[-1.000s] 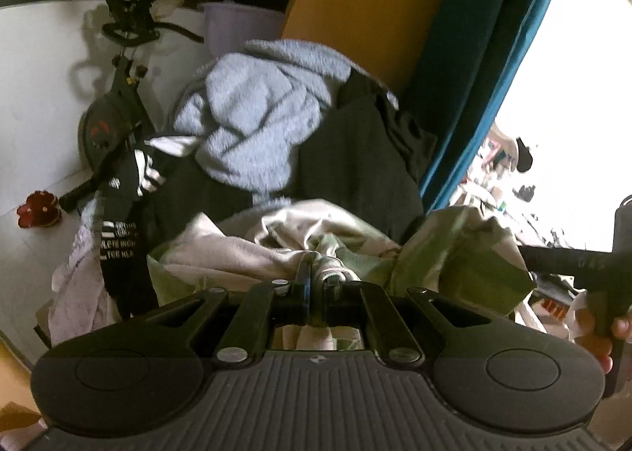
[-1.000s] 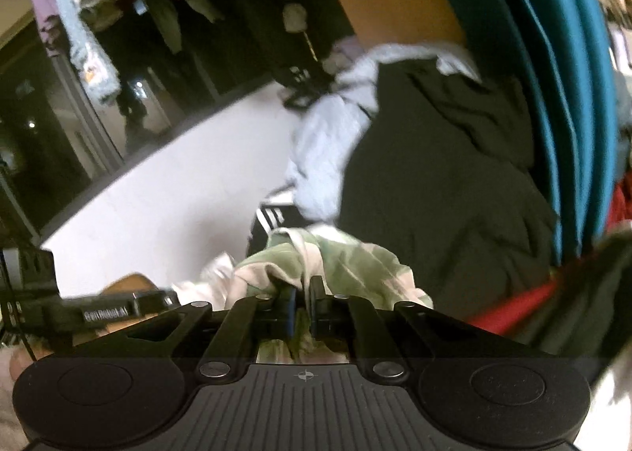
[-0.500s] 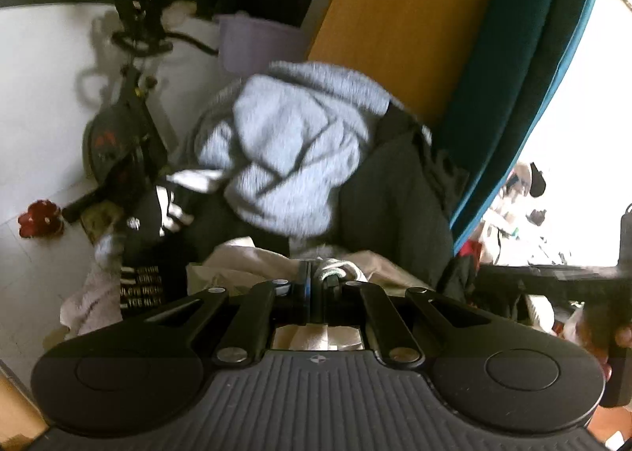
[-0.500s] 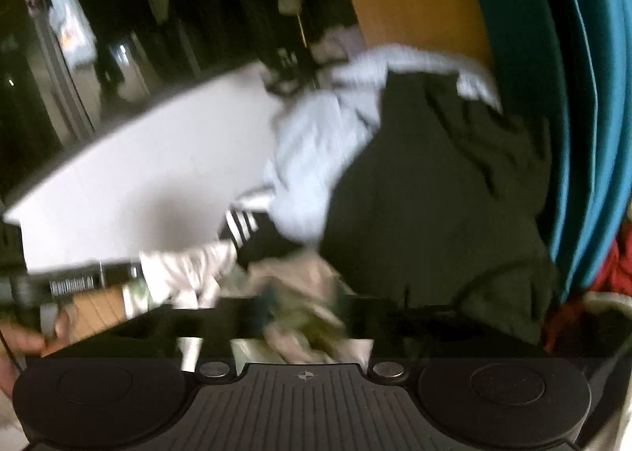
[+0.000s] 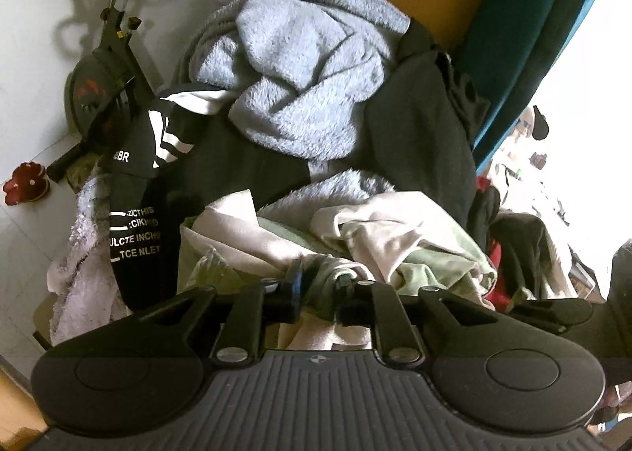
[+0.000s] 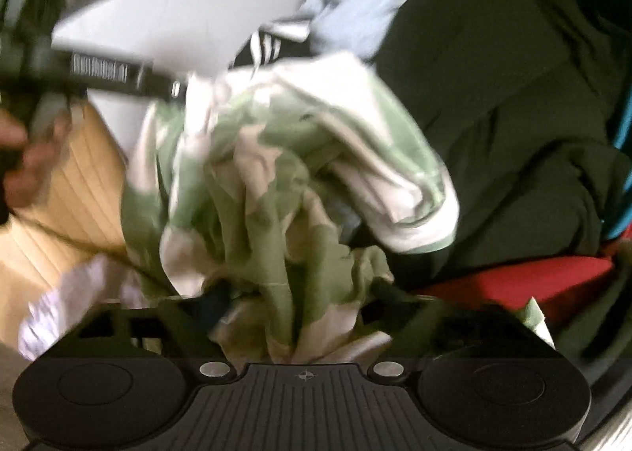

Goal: Fold clothes

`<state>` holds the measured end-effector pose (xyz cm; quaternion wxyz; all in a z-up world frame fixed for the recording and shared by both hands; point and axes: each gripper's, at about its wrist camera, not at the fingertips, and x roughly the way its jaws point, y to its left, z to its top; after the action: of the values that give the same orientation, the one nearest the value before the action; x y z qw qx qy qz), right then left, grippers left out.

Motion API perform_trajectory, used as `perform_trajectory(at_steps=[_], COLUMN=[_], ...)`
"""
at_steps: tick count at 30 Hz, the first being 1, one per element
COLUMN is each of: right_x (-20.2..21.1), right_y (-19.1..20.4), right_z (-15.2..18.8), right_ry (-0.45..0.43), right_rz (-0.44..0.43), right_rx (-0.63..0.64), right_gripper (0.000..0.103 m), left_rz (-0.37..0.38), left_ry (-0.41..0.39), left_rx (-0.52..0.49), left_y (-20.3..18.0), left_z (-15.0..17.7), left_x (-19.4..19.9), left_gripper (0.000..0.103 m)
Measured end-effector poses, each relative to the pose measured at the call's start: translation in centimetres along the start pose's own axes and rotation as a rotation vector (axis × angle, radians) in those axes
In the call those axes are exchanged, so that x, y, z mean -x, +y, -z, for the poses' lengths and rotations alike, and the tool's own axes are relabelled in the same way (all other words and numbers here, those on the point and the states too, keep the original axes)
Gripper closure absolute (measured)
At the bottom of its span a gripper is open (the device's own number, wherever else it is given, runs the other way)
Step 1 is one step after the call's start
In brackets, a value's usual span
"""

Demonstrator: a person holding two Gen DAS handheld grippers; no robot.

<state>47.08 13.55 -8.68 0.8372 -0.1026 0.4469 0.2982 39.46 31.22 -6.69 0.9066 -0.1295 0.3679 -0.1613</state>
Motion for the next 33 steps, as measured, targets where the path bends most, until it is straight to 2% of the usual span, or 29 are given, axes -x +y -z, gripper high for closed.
perform_trajectory(at_steps=[1,2,3,5,7,11,14,15,16,22,24,26,30,32,33], right_x=[-0.2,-0.3,0.0,1.0,2.7,7.5,10.7,10.8,11.0,11.9,11.2,9.6,7.2,7.1,7.0], right_y=[0.0,0.0,-0.4,-1.4,-2.2,-4.2,-6.4,-7.1,-7.9,-12.4,-12.6,-12.0,-10.8,-9.4,-8.7], right_z=[-0.1,-0.2,-0.3,-0.7,-1.2,-3.3,-4.8,-4.6,-4.4,-3.5,-3.0,-2.4,-0.5,0.3,0.5], right_ry=[0.002,0.003,-0.006,-0.054,-0.139,-0.356,-0.475,-0.471,-0.467,-0.442,-0.398,-0.362,-0.302,-0.264,-0.249], right_rz=[0.002,0.002,-0.002,0.0,0.026,0.111,0.165,0.182,0.199,0.302,0.311,0.286,0.188,0.128,0.111], right_rx=[-0.001,-0.006,-0.027,-0.09,-0.137,-0.235,-0.283,-0.303,-0.322,-0.438,-0.419,-0.402,-0.427,-0.406,-0.384], right_gripper=[0.058,0.074,0.083,0.087,0.089,0.09,0.091,0.093,0.103,0.103,0.101,0.094,0.059,0.048,0.046], left_rz=[0.0,0.0,0.0,0.004,0.011,0.048,0.08,0.083,0.077,0.061,0.058,0.068,0.036,0.031,0.031], left_ry=[0.002,0.005,0.007,0.008,0.0,-0.037,-0.072,-0.082,-0.082,-0.042,-0.037,-0.033,-0.013,-0.004,0.0], left_rx=[-0.013,-0.027,-0.04,-0.06,-0.06,-0.008,0.008,0.003,-0.007,-0.044,-0.03,0.0,-0.014,-0.02,-0.018], left_y=[0.0,-0.1,-0.1,-0.1,0.1,0.7,0.4,0.0,-0.3,-0.9,-0.5,0.0,0.1,0.1,0.2], left_z=[0.0,0.1,0.1,0.1,0.0,-0.5,-1.3,-1.6,-1.8,-1.8,-1.7,-1.8,-2.2,-2.3,-2.3], left_x=[0.0,0.0,0.0,0.1,0.3,0.6,0.8,0.7,0.5,-1.4,-1.7,-2.0,-2.4,-2.5,-2.6], left_gripper=[0.083,0.082,0.08,0.074,0.067,0.067,0.067,0.067,0.067,0.065,0.065,0.063,0.043,0.041,0.04])
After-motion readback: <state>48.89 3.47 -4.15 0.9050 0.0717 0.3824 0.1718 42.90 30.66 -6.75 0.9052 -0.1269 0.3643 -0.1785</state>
